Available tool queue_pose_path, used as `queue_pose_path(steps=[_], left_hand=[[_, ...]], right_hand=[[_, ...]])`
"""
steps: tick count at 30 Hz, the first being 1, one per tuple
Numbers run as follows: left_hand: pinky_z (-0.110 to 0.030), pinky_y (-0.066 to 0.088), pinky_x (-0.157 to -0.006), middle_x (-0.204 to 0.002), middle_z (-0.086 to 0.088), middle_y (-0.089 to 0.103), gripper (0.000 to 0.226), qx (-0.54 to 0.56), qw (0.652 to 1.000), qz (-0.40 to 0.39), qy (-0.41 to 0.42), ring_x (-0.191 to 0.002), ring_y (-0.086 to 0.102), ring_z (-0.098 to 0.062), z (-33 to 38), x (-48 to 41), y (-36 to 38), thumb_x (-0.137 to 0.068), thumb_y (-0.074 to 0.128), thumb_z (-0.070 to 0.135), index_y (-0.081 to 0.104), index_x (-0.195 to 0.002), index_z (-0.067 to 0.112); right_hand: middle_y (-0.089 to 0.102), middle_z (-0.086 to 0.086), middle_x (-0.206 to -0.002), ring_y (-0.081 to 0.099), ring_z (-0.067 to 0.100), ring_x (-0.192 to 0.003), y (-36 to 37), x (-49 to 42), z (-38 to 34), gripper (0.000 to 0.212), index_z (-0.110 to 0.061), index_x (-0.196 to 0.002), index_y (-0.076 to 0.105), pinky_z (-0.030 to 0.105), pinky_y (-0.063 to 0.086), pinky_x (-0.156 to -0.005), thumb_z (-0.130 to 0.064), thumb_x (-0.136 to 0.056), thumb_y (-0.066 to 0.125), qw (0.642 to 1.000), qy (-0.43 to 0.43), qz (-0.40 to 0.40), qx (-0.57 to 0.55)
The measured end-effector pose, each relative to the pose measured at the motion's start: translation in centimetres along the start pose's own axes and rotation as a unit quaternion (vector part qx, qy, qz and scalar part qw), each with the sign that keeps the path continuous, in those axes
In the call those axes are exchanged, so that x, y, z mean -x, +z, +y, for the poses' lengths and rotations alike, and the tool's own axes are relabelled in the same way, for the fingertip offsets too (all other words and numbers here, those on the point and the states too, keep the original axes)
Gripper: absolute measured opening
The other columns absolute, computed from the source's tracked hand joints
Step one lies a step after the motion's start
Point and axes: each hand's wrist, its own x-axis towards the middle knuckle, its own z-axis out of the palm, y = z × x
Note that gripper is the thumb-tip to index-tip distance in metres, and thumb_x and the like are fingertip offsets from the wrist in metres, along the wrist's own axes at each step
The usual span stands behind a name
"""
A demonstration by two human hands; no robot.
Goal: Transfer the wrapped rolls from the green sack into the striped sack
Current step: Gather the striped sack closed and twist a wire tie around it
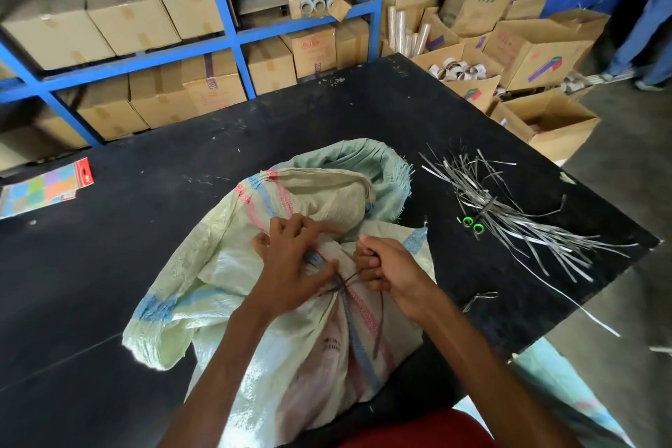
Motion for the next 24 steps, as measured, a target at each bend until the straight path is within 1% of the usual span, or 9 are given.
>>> queue_pose_path(steps=[5,9,11,13,14,16,17,19,24], left_hand=[[-0.049,0.029,-0.093,-0.144,0.011,0.042,0.031,-0.037,0.999,-0.004,0.0,-0.13,0.035,-0.023,1.0,2.6,1.1,-0.072,0.07,0.068,0.068,-0.093,0.046],[-0.045,0.024,-0.092,-0.148,0.009,0.044,0.021,-0.065,0.998,0.022,-0.017,-0.131,0.035,-0.028,1.8,3.3,2.1,-0.081,0.065,0.063,0.072,-0.081,0.043],[-0.044,0.023,-0.091,-0.148,0.01,0.043,0.02,-0.054,0.997,0.042,-0.017,-0.132,0.035,-0.027,1.9,3.1,2.4,-0.083,0.064,0.059,0.072,-0.079,0.042],[-0.045,0.024,-0.091,-0.147,0.013,0.043,0.017,-0.026,0.998,0.056,-0.033,-0.133,0.033,-0.026,1.8,3.1,2.6,-0.084,0.066,0.056,0.071,-0.079,0.041],[-0.046,0.025,-0.091,-0.146,0.015,0.044,0.015,-0.012,0.997,0.063,-0.044,-0.132,0.033,-0.024,1.7,3.1,2.7,-0.083,0.067,0.055,0.07,-0.079,0.041],[-0.048,0.026,-0.091,-0.143,0.018,0.045,0.012,0.008,0.995,0.072,-0.065,-0.131,0.032,-0.02,1.5,3.1,3.0,-0.082,0.068,0.054,0.069,-0.079,0.042],[-0.048,0.027,-0.091,-0.141,0.019,0.045,0.012,0.014,0.995,0.075,-0.071,-0.131,0.032,-0.02,1.5,3.0,3.2,-0.082,0.068,0.054,0.068,-0.079,0.043],[-0.049,0.027,-0.092,-0.14,0.019,0.046,0.01,0.025,0.993,0.083,-0.075,-0.13,0.033,-0.02,1.4,3.0,3.5,-0.082,0.068,0.053,0.069,-0.079,0.043],[-0.043,0.024,-0.093,-0.134,0.019,0.051,0.01,0.056,0.987,0.111,-0.097,-0.128,0.036,-0.02,1.2,3.2,4.3,-0.082,0.07,0.05,0.07,-0.08,0.04]], right_hand=[[0.033,-0.008,-0.057,0.023,0.001,-0.042,-0.2,-0.1,-0.7,0.039,-0.023,-0.067,0.04,0.014,0.016,-0.038,-0.023,-0.106,0.039,1.0,0.005,0.019,0.016],[0.035,-0.005,-0.061,0.022,0.004,-0.046,0.0,0.1,-1.1,0.038,-0.023,-0.068,0.041,0.015,0.016,-0.042,-0.022,-0.105,0.039,0.998,-0.009,0.015,0.065],[0.047,-0.001,-0.064,0.029,0.003,-0.043,0.0,0.3,-1.4,0.038,-0.019,-0.067,0.05,0.014,0.022,-0.042,-0.02,-0.103,0.041,0.993,-0.032,0.038,0.109],[0.068,-0.002,-0.071,0.052,0.001,-0.049,-0.5,0.3,-1.4,0.037,-0.013,-0.065,0.065,0.014,0.039,-0.051,-0.019,-0.098,0.048,0.962,-0.076,0.113,0.238],[0.073,-0.005,-0.074,0.062,0.0,-0.061,-1.0,0.2,-1.2,0.035,-0.015,-0.067,0.072,0.02,0.047,-0.061,-0.022,-0.094,0.051,0.926,-0.093,0.158,0.329],[0.073,-0.011,-0.072,0.066,0.006,-0.073,-2.0,0.2,-0.7,0.029,-0.025,-0.069,0.076,0.031,0.051,-0.071,-0.029,-0.09,0.055,0.863,-0.091,0.198,0.455],[0.07,-0.012,-0.066,0.064,0.005,-0.069,-2.4,0.2,-0.3,0.03,-0.028,-0.065,0.074,0.033,0.05,-0.069,-0.029,-0.09,0.057,0.865,-0.081,0.192,0.457],[0.061,-0.014,-0.053,0.053,-0.001,-0.057,-2.6,0.7,0.2,0.037,-0.03,-0.055,0.07,0.03,0.045,-0.066,-0.024,-0.09,0.062,0.905,-0.068,0.164,0.387],[0.048,-0.01,-0.053,0.038,0.001,-0.043,-2.7,1.8,1.3,0.017,-0.013,-0.093,0.082,0.013,0.029,-0.039,-0.018,-0.094,0.065,0.984,0.038,0.141,0.102]])
